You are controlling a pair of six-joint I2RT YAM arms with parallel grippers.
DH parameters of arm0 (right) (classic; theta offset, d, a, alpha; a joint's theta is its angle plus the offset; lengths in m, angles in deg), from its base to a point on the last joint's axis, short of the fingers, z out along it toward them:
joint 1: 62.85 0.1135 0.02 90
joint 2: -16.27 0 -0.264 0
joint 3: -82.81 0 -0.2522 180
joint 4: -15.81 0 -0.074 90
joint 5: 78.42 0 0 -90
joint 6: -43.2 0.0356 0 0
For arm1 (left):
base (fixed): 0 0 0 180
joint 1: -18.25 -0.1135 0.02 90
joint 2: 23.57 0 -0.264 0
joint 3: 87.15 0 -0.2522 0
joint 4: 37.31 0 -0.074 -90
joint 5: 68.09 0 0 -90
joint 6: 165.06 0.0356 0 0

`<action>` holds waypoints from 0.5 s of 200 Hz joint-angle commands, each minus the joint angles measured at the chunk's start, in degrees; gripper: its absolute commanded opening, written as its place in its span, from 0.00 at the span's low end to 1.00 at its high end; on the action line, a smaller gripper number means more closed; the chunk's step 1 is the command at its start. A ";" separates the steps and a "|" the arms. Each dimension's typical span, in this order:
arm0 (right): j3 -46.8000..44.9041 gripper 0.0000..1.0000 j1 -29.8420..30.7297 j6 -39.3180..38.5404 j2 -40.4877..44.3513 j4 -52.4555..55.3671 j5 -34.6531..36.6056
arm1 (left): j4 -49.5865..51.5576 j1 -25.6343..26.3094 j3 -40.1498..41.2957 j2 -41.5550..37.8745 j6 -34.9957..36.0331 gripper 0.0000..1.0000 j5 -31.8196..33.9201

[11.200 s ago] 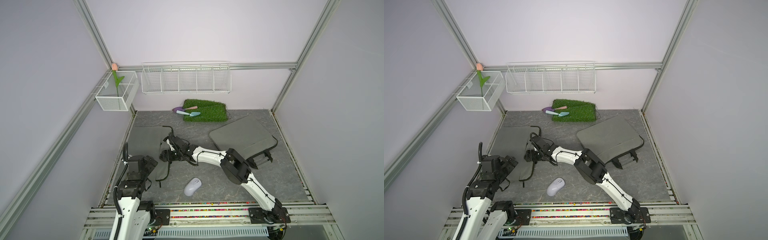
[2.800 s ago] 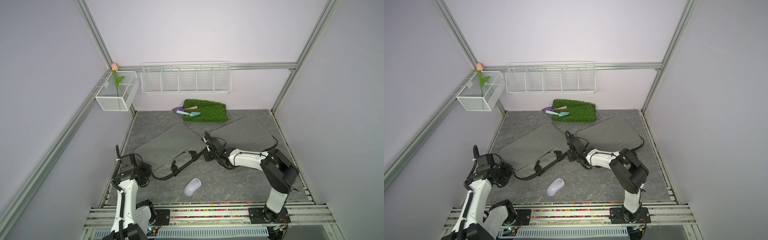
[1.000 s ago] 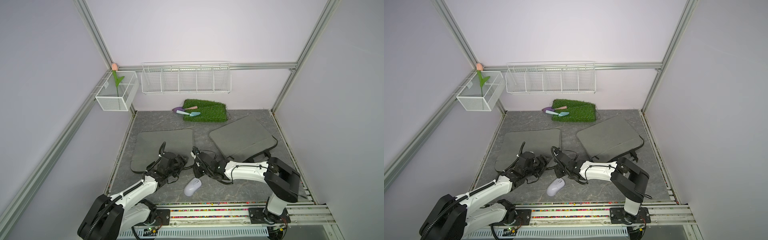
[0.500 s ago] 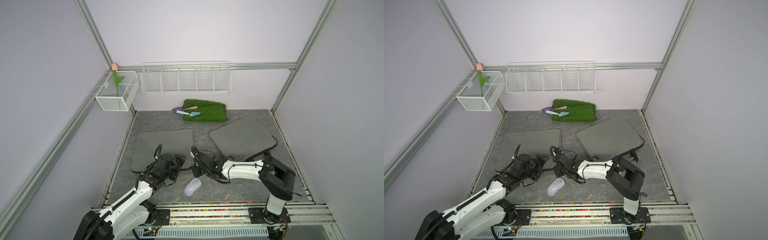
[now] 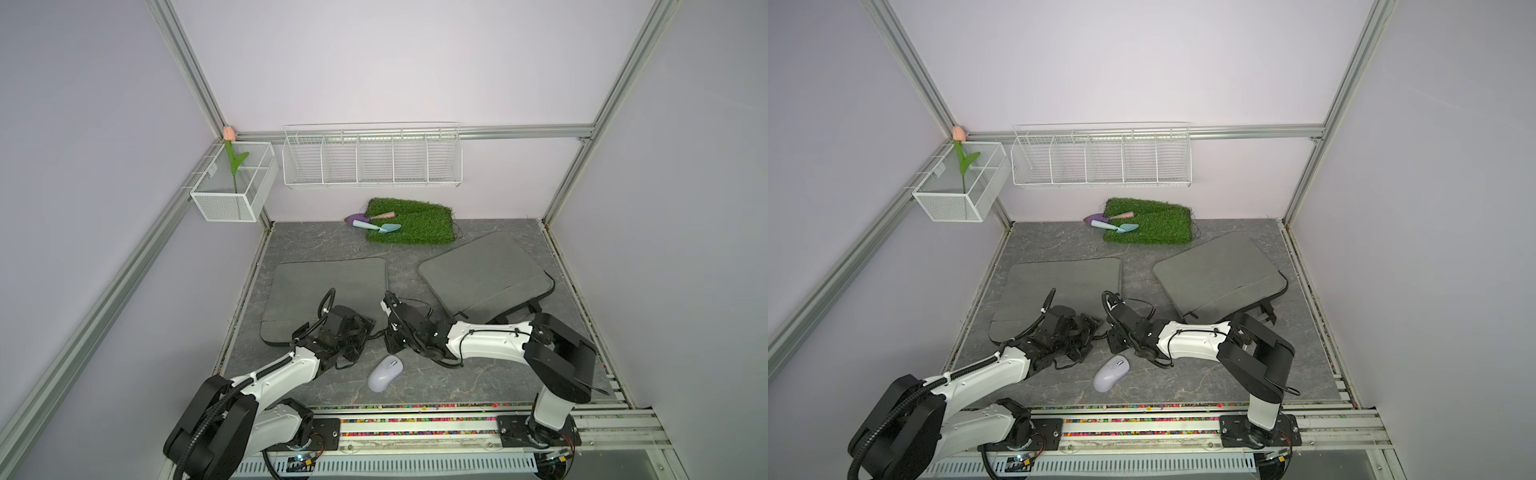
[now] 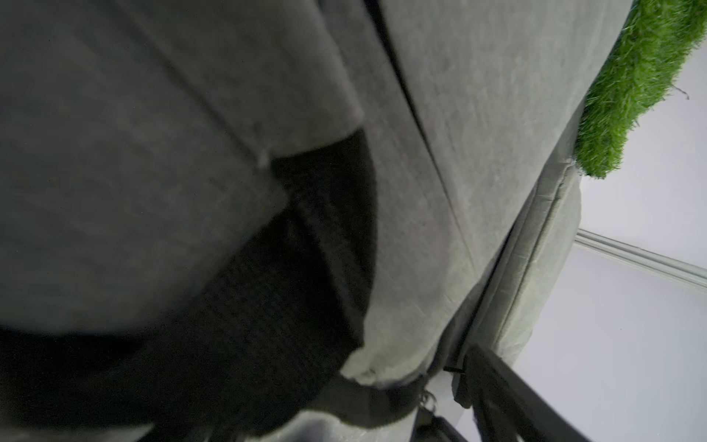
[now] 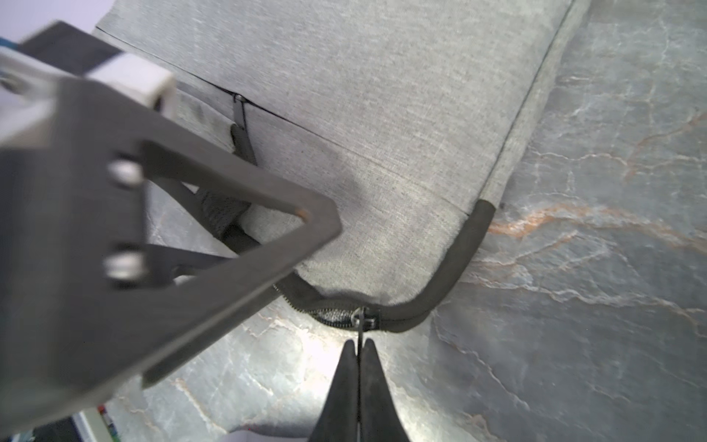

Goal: Put the mouse into the laptop bag
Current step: Unzip the zipper on the zippered laptop bag.

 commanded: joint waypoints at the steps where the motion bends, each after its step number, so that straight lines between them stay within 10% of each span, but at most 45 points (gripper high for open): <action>1: -1.32 0.06 0.68 0.79 2.31 -3.34 -0.40 | -1.30 0.12 -3.11 0.87 0.28 0.63 1.29; 48: -2.66 0.06 0.69 0.10 3.01 -1.89 1.76 | 5.57 0.03 -5.21 -2.29 1.89 0.02 4.90; 100: -5.01 0.06 0.56 -0.26 4.01 -1.41 2.95 | 10.65 -0.15 -7.91 -4.38 4.66 0.00 6.05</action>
